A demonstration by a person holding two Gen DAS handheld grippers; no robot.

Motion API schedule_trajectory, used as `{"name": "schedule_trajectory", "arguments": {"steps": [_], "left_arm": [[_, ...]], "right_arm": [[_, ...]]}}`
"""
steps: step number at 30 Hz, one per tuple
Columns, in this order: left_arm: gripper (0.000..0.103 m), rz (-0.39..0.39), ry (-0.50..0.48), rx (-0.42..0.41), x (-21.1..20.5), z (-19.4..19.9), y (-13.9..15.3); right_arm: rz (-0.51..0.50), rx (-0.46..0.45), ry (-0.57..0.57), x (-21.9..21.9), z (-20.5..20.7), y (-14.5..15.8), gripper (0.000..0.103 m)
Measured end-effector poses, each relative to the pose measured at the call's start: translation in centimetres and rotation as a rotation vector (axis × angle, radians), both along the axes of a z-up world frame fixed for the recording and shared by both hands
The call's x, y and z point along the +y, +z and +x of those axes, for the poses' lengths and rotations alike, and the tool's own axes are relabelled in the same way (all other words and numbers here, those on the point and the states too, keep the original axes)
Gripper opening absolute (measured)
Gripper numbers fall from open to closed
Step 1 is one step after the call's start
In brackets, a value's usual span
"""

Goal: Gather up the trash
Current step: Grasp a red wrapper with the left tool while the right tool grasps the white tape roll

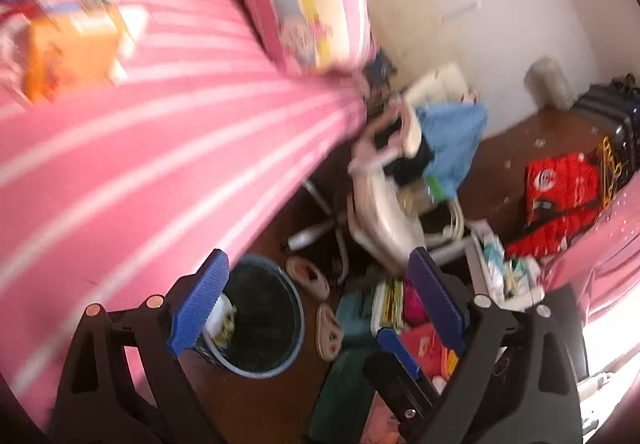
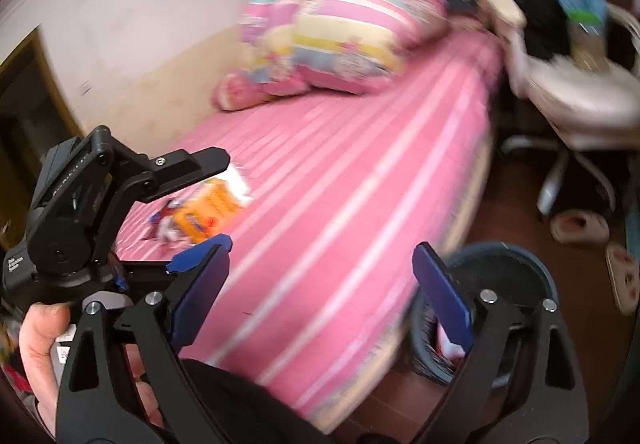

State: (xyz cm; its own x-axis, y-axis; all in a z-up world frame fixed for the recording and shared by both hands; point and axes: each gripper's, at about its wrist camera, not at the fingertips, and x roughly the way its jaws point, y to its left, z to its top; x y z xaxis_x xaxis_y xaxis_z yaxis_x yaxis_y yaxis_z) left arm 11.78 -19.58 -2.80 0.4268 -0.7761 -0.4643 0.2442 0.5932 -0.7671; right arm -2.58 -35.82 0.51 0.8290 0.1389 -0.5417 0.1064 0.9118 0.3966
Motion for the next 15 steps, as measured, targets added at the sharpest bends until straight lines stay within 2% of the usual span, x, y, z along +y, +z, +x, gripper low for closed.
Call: {"name": "schedule_trajectory", "arguments": {"steps": [2,6,15], "left_arm": [[0.089,-0.004,0.06,-0.031,3.6,-0.5,1.1],[0.089,0.014,0.164,-0.046,10.5,-0.5,1.3],[0.089,0.029,0.367,0.05,22.9,1.6,-2.2]], "right_arm": [[-0.019,-0.023,0.034,2.0,0.8,0.9,0.094],[-0.052,-0.058,0.131,7.5,3.6,2.4,0.094],[-0.065,-0.039,0.25,15.4,10.1,1.8,0.094]]}}
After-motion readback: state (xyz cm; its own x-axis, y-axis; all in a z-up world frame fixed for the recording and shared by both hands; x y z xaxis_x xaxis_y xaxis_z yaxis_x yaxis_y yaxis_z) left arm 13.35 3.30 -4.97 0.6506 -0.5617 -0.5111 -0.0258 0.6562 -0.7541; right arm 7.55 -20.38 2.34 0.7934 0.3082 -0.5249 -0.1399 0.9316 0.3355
